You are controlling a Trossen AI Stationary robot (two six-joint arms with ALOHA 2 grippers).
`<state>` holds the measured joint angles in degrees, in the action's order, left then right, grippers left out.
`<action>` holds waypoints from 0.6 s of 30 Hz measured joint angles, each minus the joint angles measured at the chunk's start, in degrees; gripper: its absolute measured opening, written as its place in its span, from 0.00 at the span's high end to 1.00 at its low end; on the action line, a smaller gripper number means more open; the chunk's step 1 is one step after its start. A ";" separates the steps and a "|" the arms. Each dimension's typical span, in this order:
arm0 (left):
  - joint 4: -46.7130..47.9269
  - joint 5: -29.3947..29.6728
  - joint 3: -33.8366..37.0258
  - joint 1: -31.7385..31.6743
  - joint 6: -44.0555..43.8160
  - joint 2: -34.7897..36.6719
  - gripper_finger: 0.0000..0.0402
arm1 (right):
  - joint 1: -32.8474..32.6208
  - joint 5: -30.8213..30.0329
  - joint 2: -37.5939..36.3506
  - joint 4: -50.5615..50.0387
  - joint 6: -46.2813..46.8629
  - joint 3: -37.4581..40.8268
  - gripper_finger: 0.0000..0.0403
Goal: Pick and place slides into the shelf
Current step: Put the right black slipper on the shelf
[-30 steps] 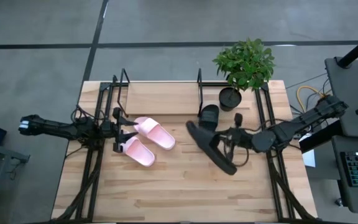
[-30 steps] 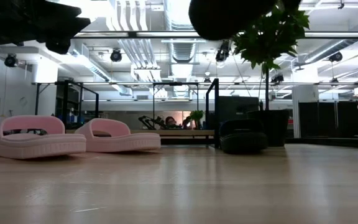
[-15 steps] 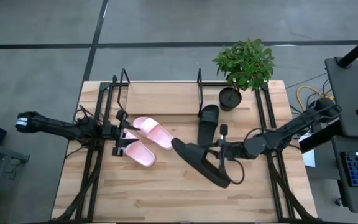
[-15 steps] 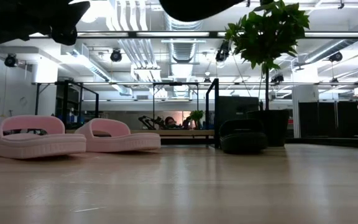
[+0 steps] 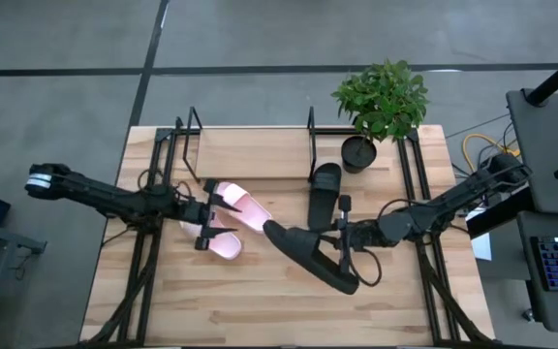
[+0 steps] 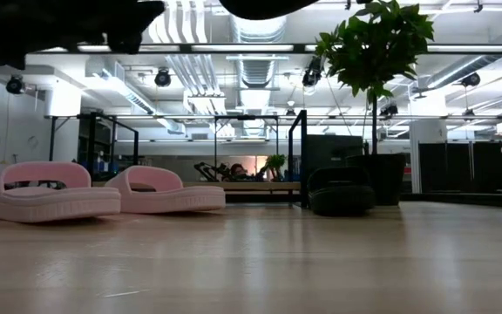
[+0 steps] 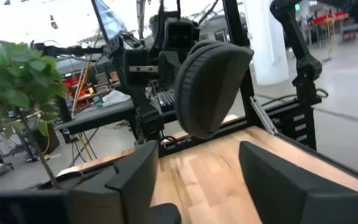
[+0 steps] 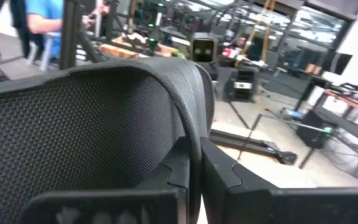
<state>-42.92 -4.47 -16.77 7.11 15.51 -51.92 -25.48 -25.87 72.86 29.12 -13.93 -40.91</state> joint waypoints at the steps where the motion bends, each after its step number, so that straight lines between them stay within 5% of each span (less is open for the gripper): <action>1: 0.00 -0.02 -0.94 0.00 0.60 -1.31 0.42 | 0.15 0.69 0.00 0.05 0.22 0.00 0.98; 6: 0.04 -0.14 -6.08 -0.02 3.04 -7.36 0.34 | 0.60 0.90 0.00 0.13 0.40 0.00 0.98; 18: 0.24 -1.24 -15.18 -0.35 5.24 -17.67 0.33 | 0.68 2.49 -0.01 -0.18 0.12 0.00 0.98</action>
<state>-42.68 -5.71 -31.95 6.76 20.75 -69.59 -24.80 -23.38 72.84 28.94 -13.81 -40.91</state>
